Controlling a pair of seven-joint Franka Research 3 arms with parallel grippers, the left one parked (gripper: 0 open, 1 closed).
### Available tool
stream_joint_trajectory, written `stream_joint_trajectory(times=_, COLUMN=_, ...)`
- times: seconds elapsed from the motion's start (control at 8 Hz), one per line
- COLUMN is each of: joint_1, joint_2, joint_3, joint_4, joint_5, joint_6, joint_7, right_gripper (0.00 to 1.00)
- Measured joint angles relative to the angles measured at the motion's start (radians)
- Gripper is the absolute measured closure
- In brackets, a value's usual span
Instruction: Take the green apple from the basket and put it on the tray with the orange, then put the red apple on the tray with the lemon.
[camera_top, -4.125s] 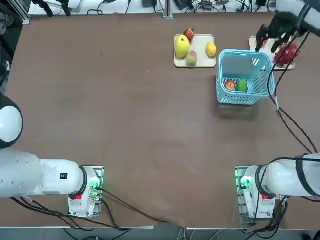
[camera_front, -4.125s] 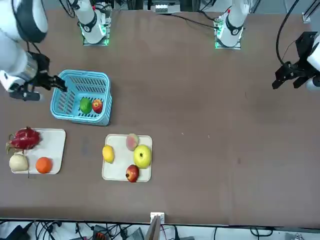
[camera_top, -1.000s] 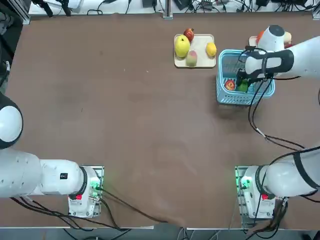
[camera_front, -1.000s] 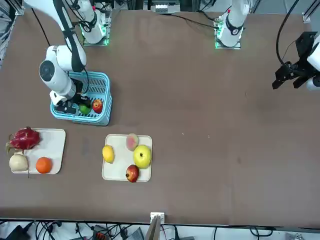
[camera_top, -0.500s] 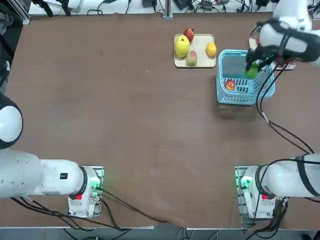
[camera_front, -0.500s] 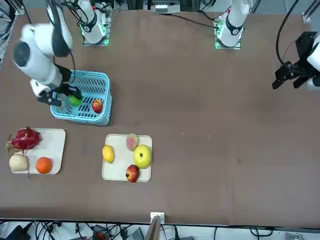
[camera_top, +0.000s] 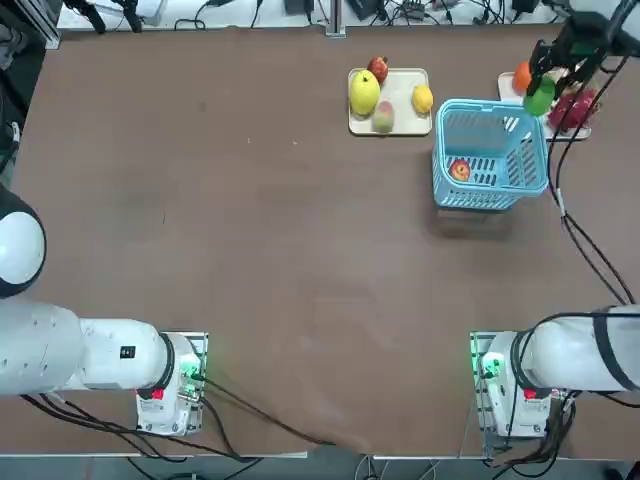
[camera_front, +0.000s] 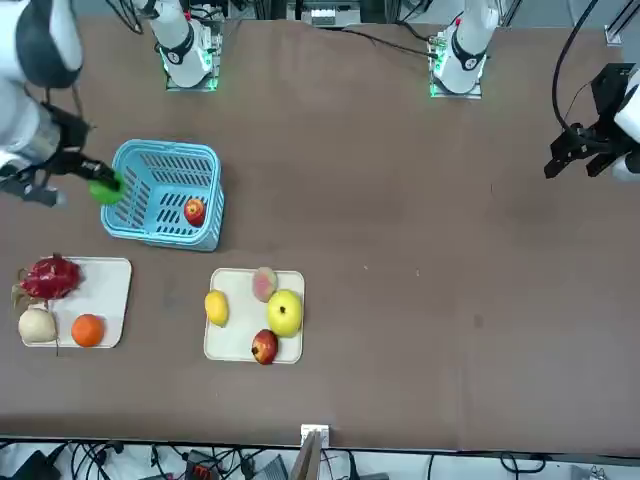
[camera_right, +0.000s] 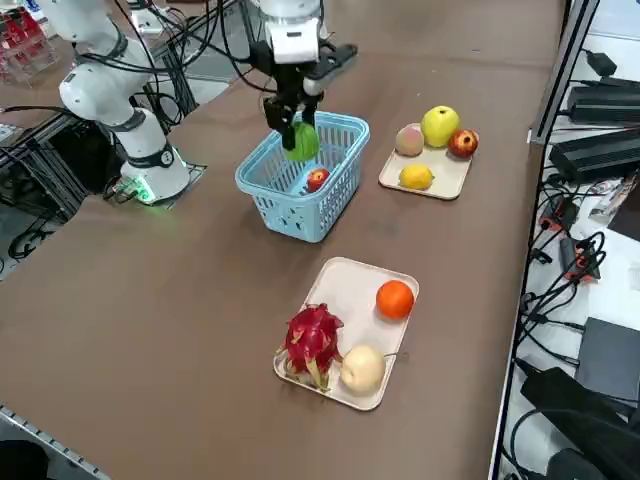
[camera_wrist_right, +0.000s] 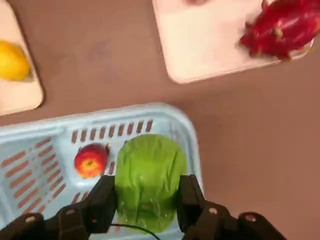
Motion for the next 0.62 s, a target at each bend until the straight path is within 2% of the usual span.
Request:
stream_joint_trajectory(times=0.25, joint_1=-0.053, joint_2=0.204, joint_3=-0.002, joint_4=0.165, joint_5=-0.001, joint_6=0.037, joint_7=-0.089, right_gripper=0.36)
stream_joint_trajectory(times=0.38, joint_1=-0.076, joint_2=0.285, joint_3=-0.002, joint_4=0.213, joint_5=-0.001, joint_6=0.087, joint_7=-0.132, right_gripper=0.36)
stream_joint_trajectory(times=0.62, joint_1=-0.121, joint_2=0.412, joint_3=-0.003, joint_4=0.233, joint_5=-0.001, joint_6=0.209, joint_7=-0.196, right_gripper=0.36)
